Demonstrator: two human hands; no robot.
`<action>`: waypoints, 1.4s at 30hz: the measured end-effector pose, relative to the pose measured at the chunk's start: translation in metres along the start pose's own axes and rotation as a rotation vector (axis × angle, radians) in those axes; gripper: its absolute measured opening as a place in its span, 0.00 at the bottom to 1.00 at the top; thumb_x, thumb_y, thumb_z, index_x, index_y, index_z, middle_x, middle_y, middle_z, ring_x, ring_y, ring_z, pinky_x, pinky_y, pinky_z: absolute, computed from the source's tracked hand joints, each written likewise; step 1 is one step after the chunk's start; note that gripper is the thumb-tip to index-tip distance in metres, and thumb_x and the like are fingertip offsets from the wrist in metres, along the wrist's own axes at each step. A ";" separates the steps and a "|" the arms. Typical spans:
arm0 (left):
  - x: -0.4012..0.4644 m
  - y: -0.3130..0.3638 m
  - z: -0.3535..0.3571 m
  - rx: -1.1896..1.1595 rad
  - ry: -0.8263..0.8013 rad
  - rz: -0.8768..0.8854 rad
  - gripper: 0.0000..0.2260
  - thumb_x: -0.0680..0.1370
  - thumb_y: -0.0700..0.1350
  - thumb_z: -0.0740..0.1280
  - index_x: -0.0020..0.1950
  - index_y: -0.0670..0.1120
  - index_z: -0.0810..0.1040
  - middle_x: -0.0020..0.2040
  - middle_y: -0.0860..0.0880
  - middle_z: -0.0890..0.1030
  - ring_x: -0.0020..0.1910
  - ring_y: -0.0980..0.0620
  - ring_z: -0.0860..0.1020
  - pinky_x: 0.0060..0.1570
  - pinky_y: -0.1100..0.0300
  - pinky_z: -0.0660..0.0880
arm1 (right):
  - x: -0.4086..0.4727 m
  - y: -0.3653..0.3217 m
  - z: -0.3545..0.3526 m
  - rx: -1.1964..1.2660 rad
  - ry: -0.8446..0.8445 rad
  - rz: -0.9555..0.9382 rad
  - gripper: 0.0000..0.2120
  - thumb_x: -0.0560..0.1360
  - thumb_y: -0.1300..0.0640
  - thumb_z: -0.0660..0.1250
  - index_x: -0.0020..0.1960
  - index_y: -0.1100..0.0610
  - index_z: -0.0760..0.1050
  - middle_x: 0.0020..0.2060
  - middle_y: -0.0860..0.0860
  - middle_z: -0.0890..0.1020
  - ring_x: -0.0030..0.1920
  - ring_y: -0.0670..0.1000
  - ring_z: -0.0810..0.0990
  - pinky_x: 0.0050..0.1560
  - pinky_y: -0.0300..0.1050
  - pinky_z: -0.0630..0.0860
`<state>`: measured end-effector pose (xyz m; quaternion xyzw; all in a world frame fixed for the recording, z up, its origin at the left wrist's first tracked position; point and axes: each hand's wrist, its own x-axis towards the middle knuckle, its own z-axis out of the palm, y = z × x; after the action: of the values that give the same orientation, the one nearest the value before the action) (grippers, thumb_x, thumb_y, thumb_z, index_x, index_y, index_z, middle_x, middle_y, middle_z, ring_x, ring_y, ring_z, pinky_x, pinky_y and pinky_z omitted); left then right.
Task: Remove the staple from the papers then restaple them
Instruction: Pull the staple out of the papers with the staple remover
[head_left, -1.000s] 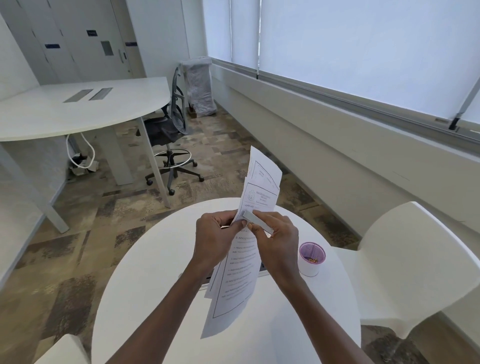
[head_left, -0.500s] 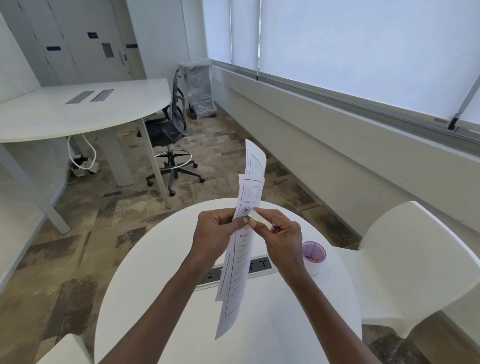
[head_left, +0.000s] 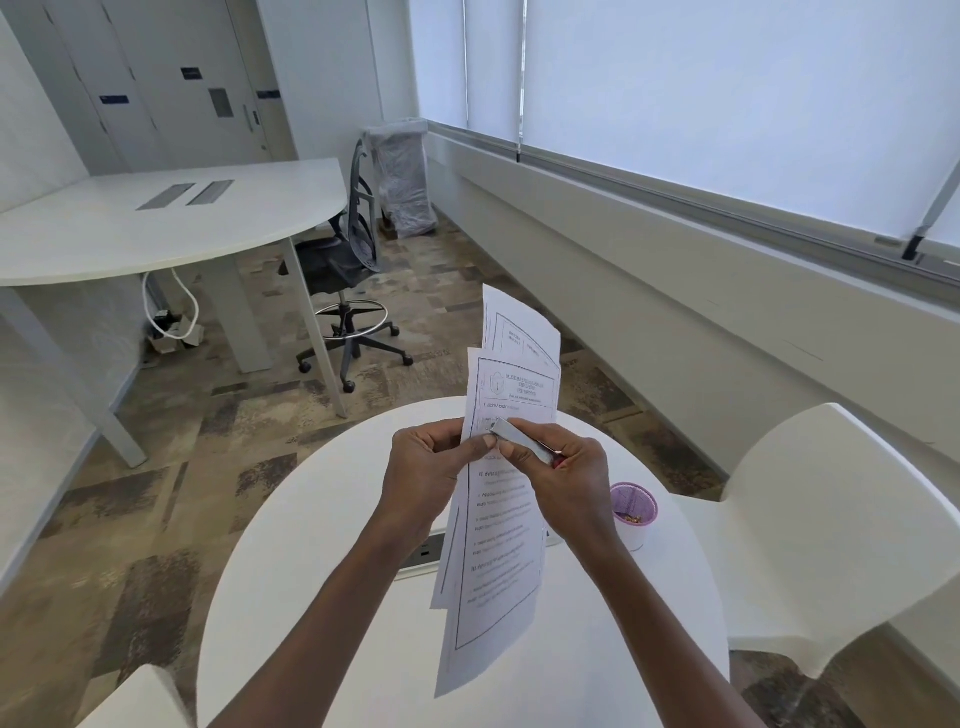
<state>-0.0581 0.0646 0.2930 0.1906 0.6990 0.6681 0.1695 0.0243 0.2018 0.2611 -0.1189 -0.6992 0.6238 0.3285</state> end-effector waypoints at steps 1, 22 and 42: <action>-0.001 0.000 0.001 0.004 0.012 0.001 0.10 0.75 0.44 0.74 0.55 0.46 0.86 0.50 0.49 0.88 0.48 0.43 0.86 0.57 0.38 0.79 | -0.001 0.000 0.000 0.002 0.001 0.001 0.12 0.72 0.57 0.76 0.54 0.47 0.84 0.48 0.41 0.87 0.47 0.46 0.87 0.45 0.43 0.84; 0.008 0.001 -0.004 -0.082 -0.117 0.009 0.09 0.73 0.41 0.75 0.54 0.46 0.87 0.51 0.46 0.87 0.50 0.44 0.86 0.60 0.42 0.78 | 0.006 0.000 -0.004 0.042 -0.043 -0.109 0.13 0.72 0.62 0.75 0.55 0.56 0.85 0.50 0.49 0.86 0.53 0.50 0.84 0.49 0.53 0.83; 0.010 -0.003 -0.001 -0.157 -0.180 -0.025 0.08 0.72 0.45 0.75 0.51 0.50 0.88 0.50 0.47 0.88 0.47 0.45 0.86 0.42 0.62 0.81 | 0.006 0.007 -0.008 0.148 -0.067 0.061 0.13 0.72 0.58 0.75 0.57 0.55 0.84 0.54 0.49 0.86 0.55 0.53 0.84 0.55 0.57 0.82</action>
<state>-0.0680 0.0685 0.2907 0.2274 0.6290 0.6986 0.2542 0.0230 0.2124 0.2562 -0.0944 -0.6577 0.6871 0.2939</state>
